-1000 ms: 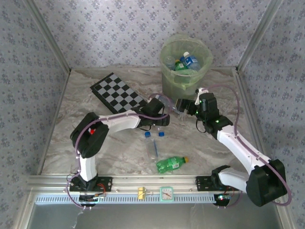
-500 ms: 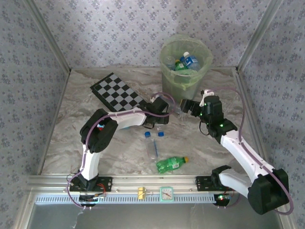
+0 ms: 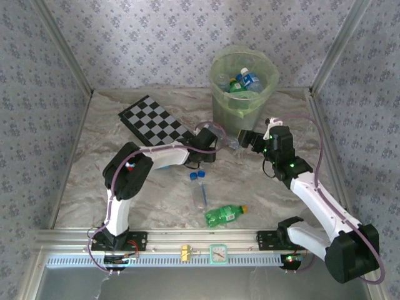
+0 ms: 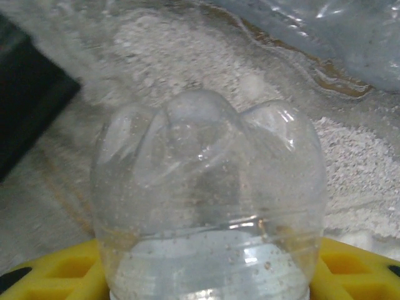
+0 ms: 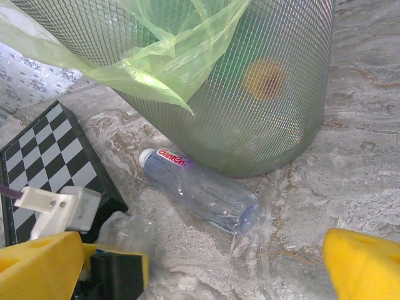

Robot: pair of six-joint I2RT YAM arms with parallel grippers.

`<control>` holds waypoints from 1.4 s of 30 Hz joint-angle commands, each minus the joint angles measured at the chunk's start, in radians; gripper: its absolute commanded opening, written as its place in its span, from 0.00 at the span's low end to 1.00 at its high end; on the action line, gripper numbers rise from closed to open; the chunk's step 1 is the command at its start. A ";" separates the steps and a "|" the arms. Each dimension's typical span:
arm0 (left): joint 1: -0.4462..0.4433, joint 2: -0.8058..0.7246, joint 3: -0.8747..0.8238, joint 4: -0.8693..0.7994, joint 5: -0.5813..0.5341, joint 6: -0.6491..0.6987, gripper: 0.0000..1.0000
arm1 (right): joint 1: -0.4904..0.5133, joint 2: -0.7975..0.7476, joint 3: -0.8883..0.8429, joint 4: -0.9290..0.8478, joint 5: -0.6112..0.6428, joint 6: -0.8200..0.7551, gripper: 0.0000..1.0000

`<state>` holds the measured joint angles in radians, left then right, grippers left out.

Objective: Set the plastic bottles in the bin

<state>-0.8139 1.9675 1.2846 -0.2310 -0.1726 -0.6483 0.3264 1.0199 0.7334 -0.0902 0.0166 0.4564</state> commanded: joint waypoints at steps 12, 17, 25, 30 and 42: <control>0.113 -0.358 0.066 0.101 0.037 0.163 0.56 | -0.016 -0.010 -0.028 0.002 0.013 0.019 1.00; 0.148 -0.343 0.214 0.105 0.112 0.275 0.56 | -0.016 -0.014 -0.035 0.008 0.006 0.028 1.00; 0.202 -0.112 0.674 -0.096 0.321 0.426 0.57 | -0.017 -0.045 -0.051 0.010 -0.001 0.042 1.00; 0.213 0.079 0.992 -0.194 0.385 0.444 0.57 | -0.020 -0.070 -0.056 0.000 0.006 0.040 1.00; 0.224 0.412 1.468 -0.191 0.419 0.311 0.59 | -0.027 -0.093 -0.061 -0.005 -0.001 0.032 1.00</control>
<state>-0.6010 2.3631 2.6942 -0.4686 0.2192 -0.2787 0.3069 0.9405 0.6811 -0.0864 0.0116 0.4831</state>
